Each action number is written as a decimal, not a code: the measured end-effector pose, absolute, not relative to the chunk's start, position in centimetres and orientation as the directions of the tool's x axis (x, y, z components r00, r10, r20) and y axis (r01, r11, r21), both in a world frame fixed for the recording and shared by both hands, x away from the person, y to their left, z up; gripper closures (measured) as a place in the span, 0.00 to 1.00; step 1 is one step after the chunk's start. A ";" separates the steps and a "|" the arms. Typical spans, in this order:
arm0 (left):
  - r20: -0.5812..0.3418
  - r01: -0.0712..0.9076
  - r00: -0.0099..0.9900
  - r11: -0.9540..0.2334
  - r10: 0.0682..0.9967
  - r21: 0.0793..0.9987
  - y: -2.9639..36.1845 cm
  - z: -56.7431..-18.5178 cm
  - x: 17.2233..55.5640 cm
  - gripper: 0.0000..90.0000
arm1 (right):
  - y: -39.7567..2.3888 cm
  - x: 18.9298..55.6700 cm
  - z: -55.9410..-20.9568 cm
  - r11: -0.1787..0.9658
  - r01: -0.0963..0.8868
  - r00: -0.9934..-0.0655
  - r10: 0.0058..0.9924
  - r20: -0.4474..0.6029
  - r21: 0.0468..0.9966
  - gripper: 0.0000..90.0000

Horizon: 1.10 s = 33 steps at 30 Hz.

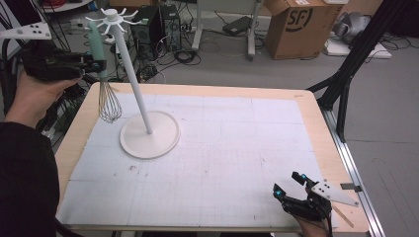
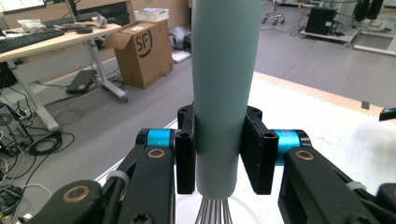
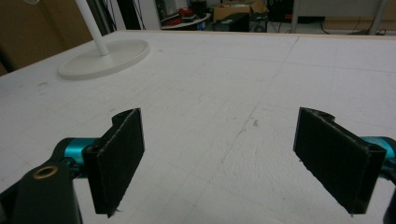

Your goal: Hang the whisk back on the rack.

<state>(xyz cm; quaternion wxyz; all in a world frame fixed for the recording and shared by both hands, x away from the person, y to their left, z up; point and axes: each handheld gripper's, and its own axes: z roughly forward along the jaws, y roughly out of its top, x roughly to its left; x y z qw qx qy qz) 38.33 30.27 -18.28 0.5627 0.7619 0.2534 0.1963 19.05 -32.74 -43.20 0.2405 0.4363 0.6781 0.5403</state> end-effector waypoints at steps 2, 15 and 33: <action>0.011 0.162 0.797 -0.231 0.604 0.960 29.9 -18.4 38.4 0.77 | -32.7 19.0 -43.2 0.035 0.334 -0.504 0.851 0.148 0.942 0.17; -0.021 0.143 0.799 -0.157 0.601 0.977 29.4 -19.6 38.3 0.76 | -33.0 18.6 -42.9 0.025 0.325 -0.499 0.854 0.149 0.945 0.17; -0.036 0.125 0.798 -0.107 0.601 0.986 30.4 -21.2 37.2 0.56 | -33.0 18.6 -42.7 0.024 0.320 -0.499 0.854 0.147 0.947 0.17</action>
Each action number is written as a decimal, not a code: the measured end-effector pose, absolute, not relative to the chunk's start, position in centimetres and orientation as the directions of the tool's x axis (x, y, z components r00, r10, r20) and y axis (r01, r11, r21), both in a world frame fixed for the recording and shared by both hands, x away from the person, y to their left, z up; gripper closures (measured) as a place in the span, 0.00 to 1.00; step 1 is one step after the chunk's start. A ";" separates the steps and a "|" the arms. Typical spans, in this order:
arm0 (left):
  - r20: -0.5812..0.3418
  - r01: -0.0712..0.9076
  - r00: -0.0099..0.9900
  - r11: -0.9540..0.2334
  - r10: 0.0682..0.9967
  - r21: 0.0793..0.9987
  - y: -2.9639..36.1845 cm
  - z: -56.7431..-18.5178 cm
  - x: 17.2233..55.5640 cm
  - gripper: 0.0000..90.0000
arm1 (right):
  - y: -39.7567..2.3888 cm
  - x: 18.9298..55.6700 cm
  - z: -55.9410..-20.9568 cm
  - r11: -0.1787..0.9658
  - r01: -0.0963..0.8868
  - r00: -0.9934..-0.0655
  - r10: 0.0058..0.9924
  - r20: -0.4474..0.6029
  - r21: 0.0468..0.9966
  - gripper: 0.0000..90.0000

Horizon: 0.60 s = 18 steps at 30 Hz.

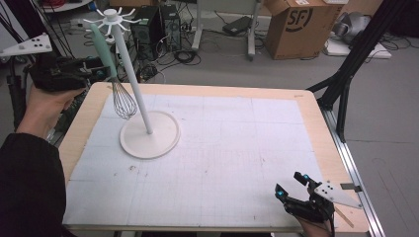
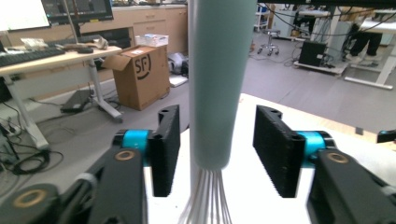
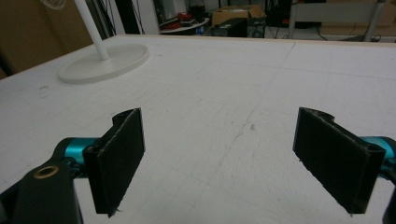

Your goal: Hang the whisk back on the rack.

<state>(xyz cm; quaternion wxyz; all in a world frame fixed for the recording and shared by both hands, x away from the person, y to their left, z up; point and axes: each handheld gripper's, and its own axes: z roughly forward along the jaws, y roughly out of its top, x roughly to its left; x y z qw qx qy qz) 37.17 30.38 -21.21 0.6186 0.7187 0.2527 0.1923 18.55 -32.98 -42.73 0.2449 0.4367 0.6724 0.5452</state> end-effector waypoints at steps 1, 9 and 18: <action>-0.036 0.120 0.800 -0.100 0.599 0.988 30.4 -21.4 36.9 0.55 | -33.0 18.5 -42.7 0.028 0.319 -0.500 0.854 0.144 0.947 0.17; -0.045 0.118 0.789 -0.080 0.613 0.990 30.2 -23.7 34.7 0.37 | -32.6 18.6 -42.6 0.034 0.313 -0.513 0.847 0.139 0.949 0.17; -0.059 0.103 0.812 -0.043 0.581 0.994 28.8 -25.0 32.7 0.28 | -32.1 18.8 -42.5 0.042 0.308 -0.520 0.844 0.131 0.951 0.17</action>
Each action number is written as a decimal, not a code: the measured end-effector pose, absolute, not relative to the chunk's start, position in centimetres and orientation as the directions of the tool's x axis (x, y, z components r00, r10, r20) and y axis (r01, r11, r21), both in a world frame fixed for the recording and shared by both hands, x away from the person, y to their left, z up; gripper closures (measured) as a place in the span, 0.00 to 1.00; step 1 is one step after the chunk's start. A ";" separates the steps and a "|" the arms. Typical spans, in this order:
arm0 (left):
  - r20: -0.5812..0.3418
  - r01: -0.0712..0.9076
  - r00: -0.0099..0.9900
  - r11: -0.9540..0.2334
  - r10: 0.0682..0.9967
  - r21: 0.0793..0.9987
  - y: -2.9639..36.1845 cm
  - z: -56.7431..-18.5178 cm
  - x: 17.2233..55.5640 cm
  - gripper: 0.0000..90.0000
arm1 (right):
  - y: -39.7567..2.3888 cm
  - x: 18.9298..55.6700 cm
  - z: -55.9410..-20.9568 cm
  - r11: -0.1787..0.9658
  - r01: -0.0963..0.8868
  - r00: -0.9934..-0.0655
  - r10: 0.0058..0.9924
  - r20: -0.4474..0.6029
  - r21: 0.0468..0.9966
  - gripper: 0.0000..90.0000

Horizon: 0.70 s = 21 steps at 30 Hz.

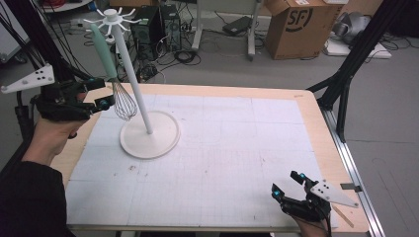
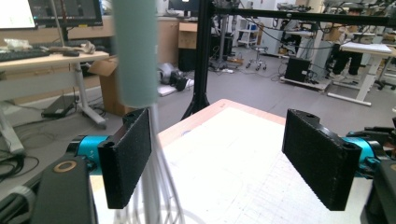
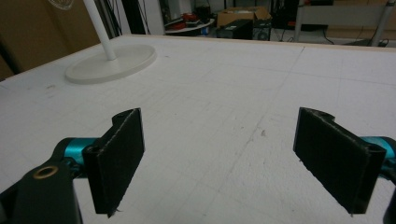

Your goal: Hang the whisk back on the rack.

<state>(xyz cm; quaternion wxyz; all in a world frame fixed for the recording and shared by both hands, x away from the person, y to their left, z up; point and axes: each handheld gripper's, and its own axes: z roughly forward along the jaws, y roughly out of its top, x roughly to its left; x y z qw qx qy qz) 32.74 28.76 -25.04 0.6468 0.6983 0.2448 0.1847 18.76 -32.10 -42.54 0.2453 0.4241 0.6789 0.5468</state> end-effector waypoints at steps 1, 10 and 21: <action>-0.053 0.097 0.815 -0.045 0.577 0.994 28.5 -25.1 32.5 0.27 | -32.1 18.8 -42.5 0.042 0.304 -0.521 0.844 0.129 0.952 0.17; -0.027 0.037 0.856 -0.009 0.517 0.999 26.0 -27.0 29.8 0.25 | -32.0 18.8 -42.4 0.038 0.303 -0.524 0.841 0.133 0.952 0.17; -0.009 0.009 0.879 0.001 0.477 1.000 23.0 -29.7 27.5 0.24 | -32.0 18.9 -42.3 0.028 0.298 -0.525 0.840 0.139 0.954 0.17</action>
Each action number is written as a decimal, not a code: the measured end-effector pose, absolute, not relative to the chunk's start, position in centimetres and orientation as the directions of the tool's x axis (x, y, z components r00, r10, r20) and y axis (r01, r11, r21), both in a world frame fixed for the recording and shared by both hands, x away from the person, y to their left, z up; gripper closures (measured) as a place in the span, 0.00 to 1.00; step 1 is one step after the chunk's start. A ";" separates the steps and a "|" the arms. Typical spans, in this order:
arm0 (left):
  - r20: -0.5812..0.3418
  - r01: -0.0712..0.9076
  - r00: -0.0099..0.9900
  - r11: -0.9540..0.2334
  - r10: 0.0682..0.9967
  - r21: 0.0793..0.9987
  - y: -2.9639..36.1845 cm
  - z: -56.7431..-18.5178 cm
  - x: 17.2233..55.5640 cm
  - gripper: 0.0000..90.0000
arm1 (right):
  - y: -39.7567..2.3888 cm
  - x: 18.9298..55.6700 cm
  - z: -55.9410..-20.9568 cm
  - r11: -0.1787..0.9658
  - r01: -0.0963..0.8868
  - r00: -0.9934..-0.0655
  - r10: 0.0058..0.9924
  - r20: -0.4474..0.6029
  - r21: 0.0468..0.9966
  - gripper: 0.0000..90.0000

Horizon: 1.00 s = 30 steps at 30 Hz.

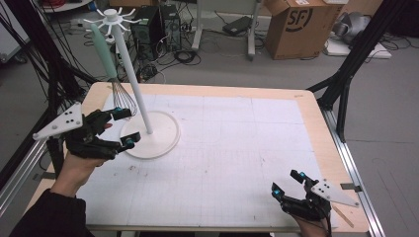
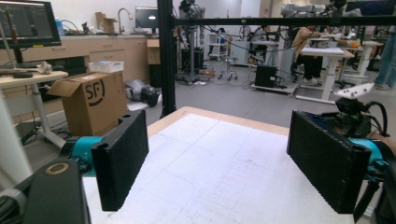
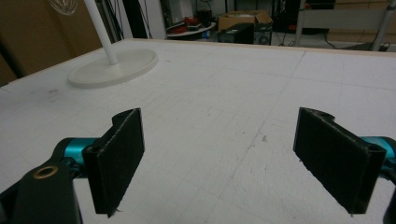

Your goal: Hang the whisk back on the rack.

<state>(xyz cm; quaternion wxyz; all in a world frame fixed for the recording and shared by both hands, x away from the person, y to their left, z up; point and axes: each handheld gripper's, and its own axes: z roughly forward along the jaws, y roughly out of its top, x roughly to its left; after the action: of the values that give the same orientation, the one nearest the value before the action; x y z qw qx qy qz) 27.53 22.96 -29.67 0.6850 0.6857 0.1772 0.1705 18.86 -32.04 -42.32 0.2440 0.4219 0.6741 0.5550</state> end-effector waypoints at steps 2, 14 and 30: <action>-0.021 0.017 0.883 0.012 0.468 1.000 22.6 -30.2 27.2 0.24 | -32.0 18.8 -42.3 0.031 0.297 -0.525 0.840 0.136 0.954 0.17; -0.031 0.008 0.866 0.047 0.500 0.999 20.6 -33.9 24.7 0.20 | -32.4 18.6 -42.1 0.018 0.286 -0.519 0.844 0.139 0.958 0.17; -0.065 0.039 0.831 0.058 0.552 0.998 19.8 -37.9 22.6 0.20 | -31.8 18.6 -41.9 0.024 0.275 -0.531 0.837 0.131 0.961 0.17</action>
<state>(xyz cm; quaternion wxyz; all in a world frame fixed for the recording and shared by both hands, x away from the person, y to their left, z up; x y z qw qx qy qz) 22.56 19.77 -37.88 0.6922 0.6607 0.2235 0.1853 18.61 -31.81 -41.93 0.2501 0.4148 0.6705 0.5620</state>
